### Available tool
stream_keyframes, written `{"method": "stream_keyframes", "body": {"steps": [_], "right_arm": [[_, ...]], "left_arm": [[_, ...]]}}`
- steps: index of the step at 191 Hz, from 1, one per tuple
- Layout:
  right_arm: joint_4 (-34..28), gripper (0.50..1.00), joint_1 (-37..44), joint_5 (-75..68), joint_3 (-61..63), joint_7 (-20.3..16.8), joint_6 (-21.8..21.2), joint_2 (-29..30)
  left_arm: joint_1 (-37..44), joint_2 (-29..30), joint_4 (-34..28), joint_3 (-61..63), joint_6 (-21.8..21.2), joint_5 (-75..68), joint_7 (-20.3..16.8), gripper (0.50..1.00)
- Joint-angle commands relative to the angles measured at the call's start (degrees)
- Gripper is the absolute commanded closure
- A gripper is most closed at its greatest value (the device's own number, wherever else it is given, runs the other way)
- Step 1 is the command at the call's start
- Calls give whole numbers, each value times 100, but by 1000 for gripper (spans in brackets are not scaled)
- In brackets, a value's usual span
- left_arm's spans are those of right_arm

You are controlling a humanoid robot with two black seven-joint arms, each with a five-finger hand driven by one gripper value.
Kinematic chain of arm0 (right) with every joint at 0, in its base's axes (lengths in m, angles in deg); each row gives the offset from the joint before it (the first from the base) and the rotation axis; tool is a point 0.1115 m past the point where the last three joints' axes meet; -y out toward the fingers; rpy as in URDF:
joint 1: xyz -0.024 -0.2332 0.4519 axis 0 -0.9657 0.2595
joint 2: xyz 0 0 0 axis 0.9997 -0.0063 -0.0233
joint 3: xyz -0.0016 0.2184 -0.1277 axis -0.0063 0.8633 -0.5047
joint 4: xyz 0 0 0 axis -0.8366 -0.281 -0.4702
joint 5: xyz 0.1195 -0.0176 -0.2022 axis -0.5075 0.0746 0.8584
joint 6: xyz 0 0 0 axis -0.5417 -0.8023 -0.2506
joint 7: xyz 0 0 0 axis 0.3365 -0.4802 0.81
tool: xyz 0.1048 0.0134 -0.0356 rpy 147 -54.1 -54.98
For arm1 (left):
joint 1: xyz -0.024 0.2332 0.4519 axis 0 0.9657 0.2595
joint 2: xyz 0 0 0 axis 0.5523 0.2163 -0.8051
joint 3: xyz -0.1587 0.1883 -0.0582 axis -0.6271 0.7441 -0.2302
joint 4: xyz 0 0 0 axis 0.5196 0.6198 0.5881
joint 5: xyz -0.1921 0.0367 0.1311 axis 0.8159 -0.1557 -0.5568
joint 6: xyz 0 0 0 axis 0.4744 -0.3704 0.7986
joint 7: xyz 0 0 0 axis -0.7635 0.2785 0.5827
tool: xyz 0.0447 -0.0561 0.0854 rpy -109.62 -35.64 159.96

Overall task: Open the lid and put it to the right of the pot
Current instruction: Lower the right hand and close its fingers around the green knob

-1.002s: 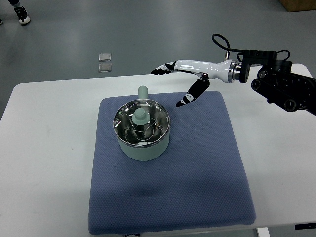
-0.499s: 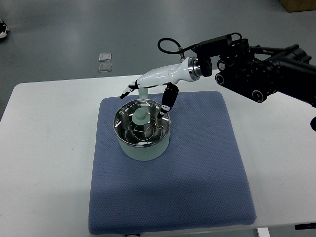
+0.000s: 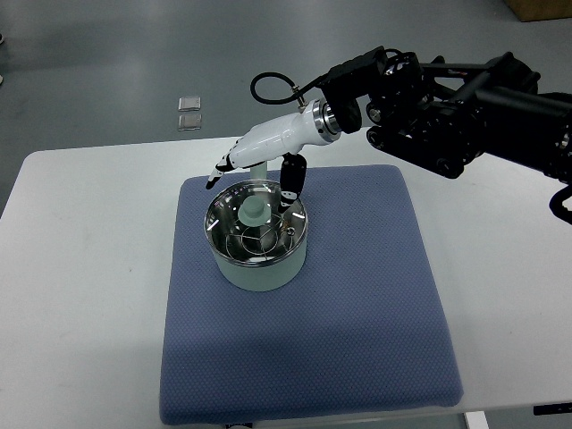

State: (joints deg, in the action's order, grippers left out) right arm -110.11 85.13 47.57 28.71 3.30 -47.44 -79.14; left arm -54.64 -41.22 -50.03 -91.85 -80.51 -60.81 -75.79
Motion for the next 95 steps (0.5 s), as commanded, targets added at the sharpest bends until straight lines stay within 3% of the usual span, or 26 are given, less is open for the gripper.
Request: {"method": "stream_keyframes", "body": {"steps": [1, 43, 67, 95], "right_arm": [[-1, 617, -25, 5, -5, 0, 43, 20], [-1, 673, -25, 13, -146, 0, 157, 29], [-1, 740, -25, 22, -357, 0, 227, 38], [-1, 752, -25, 13, -366, 0, 324, 55]], "left_arm": [[1, 0, 0, -7, -2, 1, 0, 500], [1, 0, 0, -7, -2, 1, 0, 500], [1, 0, 0, -7, -2, 1, 0, 500], [1, 0, 0, -7, -2, 1, 0, 500]]}}
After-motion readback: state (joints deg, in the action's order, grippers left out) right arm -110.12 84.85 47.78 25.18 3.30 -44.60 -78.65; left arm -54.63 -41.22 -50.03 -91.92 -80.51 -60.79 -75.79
